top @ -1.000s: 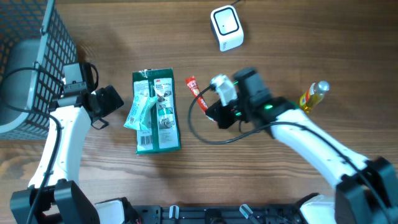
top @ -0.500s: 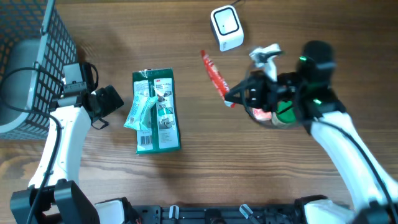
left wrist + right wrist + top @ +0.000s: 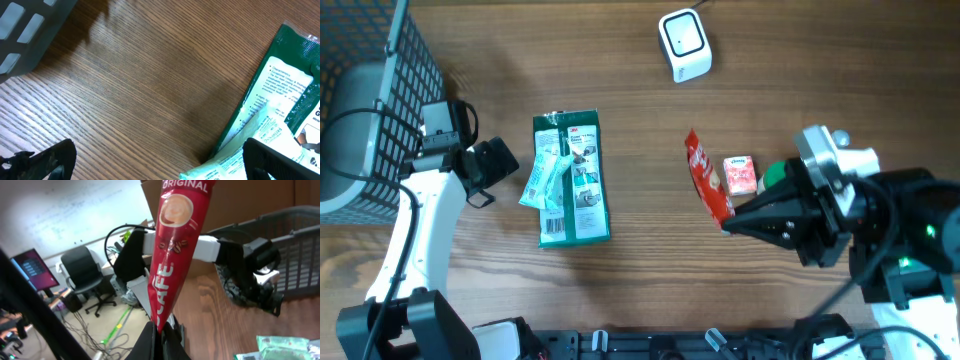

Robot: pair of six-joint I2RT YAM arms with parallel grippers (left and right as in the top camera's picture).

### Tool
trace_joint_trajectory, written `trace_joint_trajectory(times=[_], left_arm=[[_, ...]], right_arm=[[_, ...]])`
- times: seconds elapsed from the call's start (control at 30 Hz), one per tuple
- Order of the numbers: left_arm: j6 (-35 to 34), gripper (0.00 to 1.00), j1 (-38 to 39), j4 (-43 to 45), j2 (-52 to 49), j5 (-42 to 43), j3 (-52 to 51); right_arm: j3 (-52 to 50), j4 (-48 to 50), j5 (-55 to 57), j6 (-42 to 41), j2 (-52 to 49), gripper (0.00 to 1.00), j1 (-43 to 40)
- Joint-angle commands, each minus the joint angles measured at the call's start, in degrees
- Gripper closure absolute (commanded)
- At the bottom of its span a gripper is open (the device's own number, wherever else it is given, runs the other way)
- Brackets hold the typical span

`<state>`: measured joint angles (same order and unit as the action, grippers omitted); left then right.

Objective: Scan the item barcode
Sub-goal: 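Raise the red stick up to the white scanner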

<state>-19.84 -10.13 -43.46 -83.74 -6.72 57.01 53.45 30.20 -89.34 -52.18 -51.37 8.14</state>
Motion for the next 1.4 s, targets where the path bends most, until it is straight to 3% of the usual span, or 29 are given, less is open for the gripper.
trace_joint_trajectory(times=[0.0,0.17,0.5,0.57,0.77,0.9,1.37], left_arm=[[0.09,0.00,-0.26,0.13,0.70,0.07,0.74],[0.07,0.00,-0.26,0.13,0.70,0.07,0.74],[0.07,0.00,-0.26,0.13,0.70,0.07,0.74],[0.07,0.00,-0.26,0.13,0.70,0.07,0.74],[0.09,0.00,-0.26,0.13,0.70,0.07,0.74],[0.07,0.00,-0.26,0.13,0.70,0.07,0.74],[0.09,0.00,-0.26,0.13,0.70,0.07,0.74]], right_arm=[[0.20,-2.03,-3.65,1.20,-4.55,0.96,-0.09],[-1.33,-4.61,-3.65,1.55,-12.92,0.96,-0.07],[-11.28,-8.00,6.69,13.31,-22.40,0.96,-0.07],[-11.78,-15.02,11.28,19.34,-22.53,0.96,0.15],[-11.78,-43.41,44.61,37.13,-22.53,0.96,5.31],[-11.78,-47.82,52.59,38.75,-22.53,0.96,6.64],[-8.15,-50.05,55.54,38.07,-22.58,0.96,6.47]])
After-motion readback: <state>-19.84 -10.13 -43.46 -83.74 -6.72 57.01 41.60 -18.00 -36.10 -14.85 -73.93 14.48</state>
